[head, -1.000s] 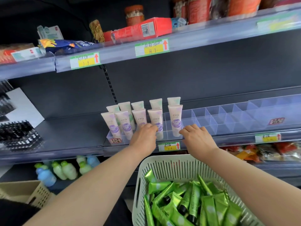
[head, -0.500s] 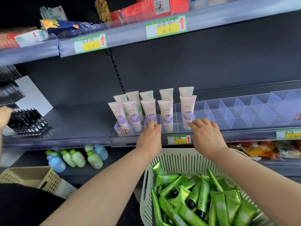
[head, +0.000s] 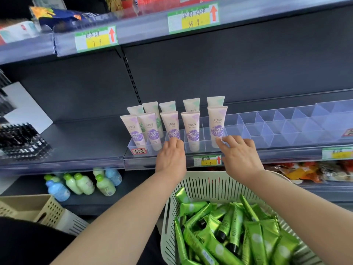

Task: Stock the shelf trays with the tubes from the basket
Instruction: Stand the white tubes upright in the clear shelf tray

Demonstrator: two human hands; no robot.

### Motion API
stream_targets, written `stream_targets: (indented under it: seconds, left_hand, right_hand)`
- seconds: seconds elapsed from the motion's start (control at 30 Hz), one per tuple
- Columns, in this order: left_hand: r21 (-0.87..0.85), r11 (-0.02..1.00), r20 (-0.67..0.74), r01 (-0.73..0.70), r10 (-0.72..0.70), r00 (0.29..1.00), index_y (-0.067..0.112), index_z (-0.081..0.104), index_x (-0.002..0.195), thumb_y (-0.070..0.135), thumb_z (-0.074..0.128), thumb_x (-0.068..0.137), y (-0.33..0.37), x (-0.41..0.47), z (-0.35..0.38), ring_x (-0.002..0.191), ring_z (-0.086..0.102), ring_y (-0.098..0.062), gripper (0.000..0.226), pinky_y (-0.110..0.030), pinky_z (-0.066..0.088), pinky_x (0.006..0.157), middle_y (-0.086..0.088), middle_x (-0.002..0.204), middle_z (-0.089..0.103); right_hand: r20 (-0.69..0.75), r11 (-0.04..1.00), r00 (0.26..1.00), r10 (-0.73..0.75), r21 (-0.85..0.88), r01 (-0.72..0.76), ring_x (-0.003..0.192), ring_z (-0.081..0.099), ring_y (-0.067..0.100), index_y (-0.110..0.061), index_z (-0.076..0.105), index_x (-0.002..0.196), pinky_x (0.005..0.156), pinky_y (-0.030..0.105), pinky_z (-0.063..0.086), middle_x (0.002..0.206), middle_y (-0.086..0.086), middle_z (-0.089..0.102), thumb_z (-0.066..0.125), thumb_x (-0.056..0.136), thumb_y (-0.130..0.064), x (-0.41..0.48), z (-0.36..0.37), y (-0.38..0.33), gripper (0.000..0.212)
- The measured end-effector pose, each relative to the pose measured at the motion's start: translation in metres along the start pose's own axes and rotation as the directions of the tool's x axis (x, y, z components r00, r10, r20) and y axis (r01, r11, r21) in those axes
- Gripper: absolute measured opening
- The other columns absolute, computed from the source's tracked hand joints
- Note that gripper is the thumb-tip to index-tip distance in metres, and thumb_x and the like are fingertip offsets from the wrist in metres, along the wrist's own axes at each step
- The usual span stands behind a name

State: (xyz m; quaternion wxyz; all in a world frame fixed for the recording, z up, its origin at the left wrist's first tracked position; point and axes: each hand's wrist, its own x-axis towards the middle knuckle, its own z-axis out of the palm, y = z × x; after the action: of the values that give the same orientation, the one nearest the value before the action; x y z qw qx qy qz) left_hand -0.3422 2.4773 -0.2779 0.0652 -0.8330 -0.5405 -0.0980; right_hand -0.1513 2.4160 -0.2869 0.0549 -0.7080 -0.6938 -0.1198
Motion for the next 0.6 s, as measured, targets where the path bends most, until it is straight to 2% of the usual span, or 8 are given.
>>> stream_targets:
  seconds: [0.13, 0.23, 0.47, 0.6]
  left_hand:
    - [0.042, 0.999, -0.06, -0.026, 0.028, 0.998, 0.017, 0.04, 0.13, 0.001, 0.058, 0.078, -0.001, -0.002, 0.002, 0.118, 0.037, -0.027, 0.058, -0.038, 0.035, 0.103, -0.005, 0.132, 0.04]
    - [0.041, 0.998, -0.05, -0.044, 0.046, 0.998, 0.018, 0.035, 0.137, 0.001, 0.059, 0.079, -0.004, -0.005, 0.005, 0.123, 0.036, -0.029, 0.065, -0.038, 0.034, 0.106, -0.005, 0.137, 0.037]
    - [0.119, 0.99, 0.011, -0.071, 0.07, 0.998, 0.017, 0.031, 0.14, 0.003, 0.057, 0.084, -0.006, -0.002, 0.0, 0.121, 0.038, -0.034, 0.064, -0.041, 0.042, 0.099, -0.009, 0.138, 0.033]
    - [0.135, 0.988, 0.016, -0.071, 0.069, 0.997, 0.018, 0.027, 0.143, 0.004, 0.051, 0.087, -0.014, -0.002, 0.003, 0.125, 0.035, -0.035, 0.062, -0.043, 0.042, 0.099, -0.009, 0.143, 0.029]
  right_hand:
    - [-0.002, 1.0, 1.0, 0.004, -0.002, -0.004, 0.127, 0.035, 0.022, -0.024, 0.022, 0.146, 0.101, 0.039, 0.028, 0.141, -0.002, 0.037, 0.047, 0.094, -0.031, 0.002, 0.0, -0.003, 0.058]
    - [0.018, 1.0, 1.0, 0.003, -0.008, -0.003, 0.124, 0.037, 0.023, -0.023, 0.025, 0.145, 0.098, 0.042, 0.031, 0.139, -0.002, 0.039, 0.05, 0.091, -0.026, 0.005, 0.0, -0.01, 0.06]
    - [0.018, 1.0, 1.0, 0.013, -0.026, -0.012, 0.12, 0.039, 0.024, -0.023, 0.024, 0.145, 0.094, 0.04, 0.032, 0.14, -0.002, 0.038, 0.053, 0.089, -0.025, 0.007, -0.002, -0.015, 0.063]
    - [0.028, 1.0, 1.0, 0.012, 0.009, -0.012, 0.12, 0.039, 0.025, -0.021, 0.023, 0.146, 0.096, 0.039, 0.035, 0.142, 0.0, 0.037, 0.052, 0.09, -0.024, 0.011, -0.002, -0.022, 0.064]
